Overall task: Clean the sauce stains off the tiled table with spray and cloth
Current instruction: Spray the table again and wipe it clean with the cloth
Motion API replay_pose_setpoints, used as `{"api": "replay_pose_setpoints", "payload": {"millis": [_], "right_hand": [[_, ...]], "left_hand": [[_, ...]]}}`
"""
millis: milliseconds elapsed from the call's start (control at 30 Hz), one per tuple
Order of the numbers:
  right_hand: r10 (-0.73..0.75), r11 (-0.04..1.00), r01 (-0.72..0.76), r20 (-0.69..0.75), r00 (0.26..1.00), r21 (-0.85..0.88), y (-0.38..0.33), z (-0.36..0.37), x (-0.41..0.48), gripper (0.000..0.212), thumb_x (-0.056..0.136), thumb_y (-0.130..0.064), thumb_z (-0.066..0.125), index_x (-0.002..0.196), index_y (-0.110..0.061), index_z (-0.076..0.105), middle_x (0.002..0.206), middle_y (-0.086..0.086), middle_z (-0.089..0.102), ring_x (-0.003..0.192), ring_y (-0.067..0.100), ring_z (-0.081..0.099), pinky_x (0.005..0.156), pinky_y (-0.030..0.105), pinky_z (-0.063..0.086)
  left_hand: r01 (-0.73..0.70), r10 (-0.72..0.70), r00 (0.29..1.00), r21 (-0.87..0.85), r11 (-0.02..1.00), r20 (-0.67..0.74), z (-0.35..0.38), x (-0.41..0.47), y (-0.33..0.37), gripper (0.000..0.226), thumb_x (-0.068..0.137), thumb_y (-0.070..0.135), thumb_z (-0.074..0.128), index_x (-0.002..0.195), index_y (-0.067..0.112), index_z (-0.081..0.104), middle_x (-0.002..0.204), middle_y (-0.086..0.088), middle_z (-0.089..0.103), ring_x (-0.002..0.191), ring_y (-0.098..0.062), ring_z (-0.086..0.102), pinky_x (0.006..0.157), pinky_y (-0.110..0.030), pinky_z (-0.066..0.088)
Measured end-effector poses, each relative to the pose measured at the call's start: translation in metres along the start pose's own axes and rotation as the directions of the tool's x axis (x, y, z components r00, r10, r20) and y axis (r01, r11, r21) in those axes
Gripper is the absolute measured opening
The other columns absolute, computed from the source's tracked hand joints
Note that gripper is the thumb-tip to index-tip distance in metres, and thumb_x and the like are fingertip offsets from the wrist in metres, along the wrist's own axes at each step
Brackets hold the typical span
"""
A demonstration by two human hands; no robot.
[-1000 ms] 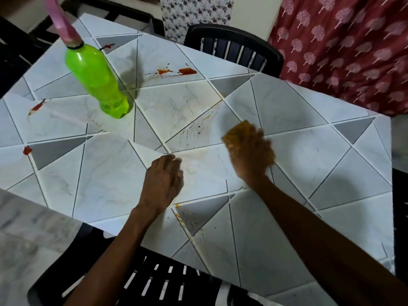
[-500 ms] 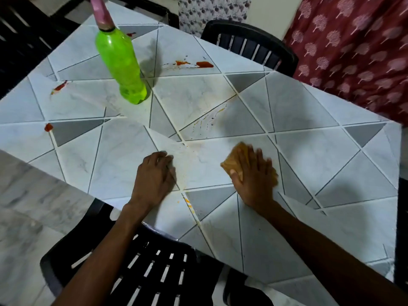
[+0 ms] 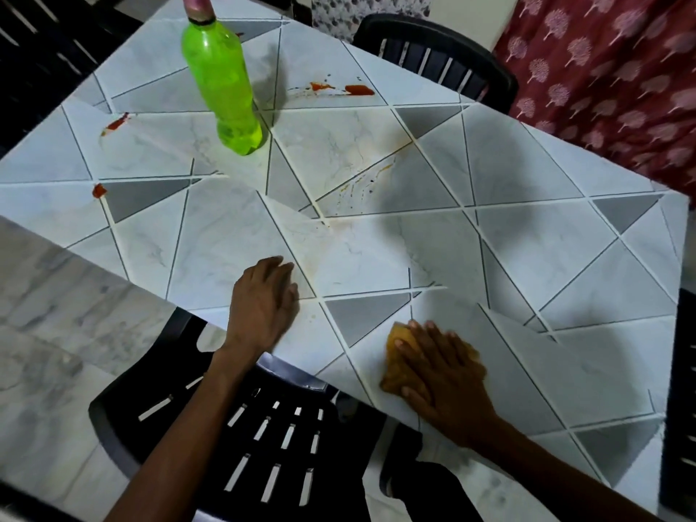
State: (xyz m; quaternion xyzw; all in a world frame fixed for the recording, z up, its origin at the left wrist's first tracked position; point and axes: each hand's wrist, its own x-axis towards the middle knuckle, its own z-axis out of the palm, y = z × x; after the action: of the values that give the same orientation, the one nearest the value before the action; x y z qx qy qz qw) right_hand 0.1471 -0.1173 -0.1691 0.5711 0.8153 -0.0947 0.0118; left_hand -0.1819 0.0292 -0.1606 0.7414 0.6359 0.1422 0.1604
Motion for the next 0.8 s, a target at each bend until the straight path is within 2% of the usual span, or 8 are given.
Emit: {"api": "replay_pose_setpoints", "payload": {"millis": [100,200,267,367,467,600,733,800], "right_hand": [[0.147,0.989,-0.146,-0.024,0.989,0.014,-0.041,0.0,0.069,0.069,0.096,-0.058,0.042,0.157,-0.025,0.036,0.168,0.007,0.022,0.155,0.032,0.021,0.119,0.058,0.025],[0.183,0.982,-0.181,-0.043,0.982,0.051,-0.091,-0.002,0.155,0.072,0.097,-0.061,0.032,0.161,-0.029,0.023,0.17,0.007,0.015,0.156,0.034,0.014,0.123,0.058,0.013],[0.192,0.98,-0.189,-0.043,0.98,0.068,-0.1,-0.005,0.177,0.071,0.099,-0.061,0.029,0.161,-0.03,0.017,0.17,0.007,0.013,0.156,0.034,0.013,0.123,0.057,0.012],[0.108,0.993,-0.104,-0.065,0.992,0.061,-0.085,-0.003,0.135,0.068,0.101,-0.056,0.036,0.161,-0.03,0.019,0.17,0.005,0.012,0.156,0.03,0.013,0.123,0.054,0.018],[0.108,0.994,-0.104,-0.085,0.99,0.045,-0.043,0.005,0.038,0.065,0.099,-0.055,0.046,0.157,-0.028,0.035,0.168,0.004,0.021,0.154,0.028,0.024,0.12,0.054,0.027],[0.14,0.99,-0.14,0.026,0.99,-0.016,0.015,0.006,-0.073,0.07,0.096,-0.055,0.05,0.157,-0.023,0.034,0.169,0.006,0.019,0.154,0.031,0.022,0.113,0.059,0.034],[0.169,0.985,-0.169,0.01,0.986,0.013,0.0,0.008,-0.058,0.071,0.096,-0.057,0.047,0.157,-0.023,0.035,0.168,0.009,0.022,0.154,0.034,0.023,0.116,0.06,0.03],[0.098,0.995,-0.097,-0.027,0.995,0.025,-0.033,0.006,-0.007,0.07,0.096,-0.059,0.048,0.157,-0.026,0.036,0.167,0.009,0.024,0.153,0.035,0.025,0.118,0.058,0.027]], "left_hand": [[0.002,-0.001,0.999,-0.033,0.999,0.036,-0.005,0.0,0.0,0.04,0.092,0.028,0.047,0.125,0.012,0.065,0.135,-0.006,0.058,0.107,-0.033,0.058,0.09,-0.04,0.049],[0.002,0.003,0.998,-0.067,0.998,0.068,-0.005,0.003,-0.006,0.046,0.09,0.027,0.041,0.128,0.014,0.064,0.137,-0.006,0.056,0.112,-0.032,0.056,0.094,-0.04,0.047],[0.022,-0.014,0.997,-0.113,0.993,0.075,-0.004,0.003,-0.007,0.049,0.088,0.027,0.039,0.129,0.014,0.063,0.139,-0.006,0.055,0.117,-0.031,0.054,0.099,-0.039,0.045],[0.036,-0.027,0.997,-0.15,0.988,0.066,-0.004,0.0,-0.002,0.049,0.089,0.026,0.038,0.129,0.011,0.062,0.138,-0.008,0.054,0.12,-0.031,0.053,0.102,-0.04,0.044],[0.064,-0.055,0.996,-0.142,0.988,0.066,-0.002,-0.002,0.003,0.046,0.091,0.028,0.042,0.128,0.01,0.063,0.138,-0.008,0.055,0.118,-0.031,0.054,0.101,-0.038,0.042],[0.132,-0.124,0.991,-0.173,0.976,0.052,0.0,-0.002,0.011,0.047,0.093,0.035,0.043,0.127,0.01,0.064,0.138,-0.007,0.055,0.12,-0.031,0.051,0.102,-0.036,0.039],[0.121,-0.108,0.991,-0.175,0.977,0.084,-0.002,-0.005,0.011,0.047,0.094,0.032,0.044,0.132,0.01,0.061,0.141,-0.01,0.051,0.125,-0.032,0.047,0.104,-0.038,0.038],[0.097,-0.084,0.992,-0.151,0.984,0.092,-0.003,-0.005,0.007,0.046,0.095,0.03,0.044,0.132,0.009,0.06,0.141,-0.012,0.051,0.124,-0.034,0.048,0.103,-0.04,0.039]]}}
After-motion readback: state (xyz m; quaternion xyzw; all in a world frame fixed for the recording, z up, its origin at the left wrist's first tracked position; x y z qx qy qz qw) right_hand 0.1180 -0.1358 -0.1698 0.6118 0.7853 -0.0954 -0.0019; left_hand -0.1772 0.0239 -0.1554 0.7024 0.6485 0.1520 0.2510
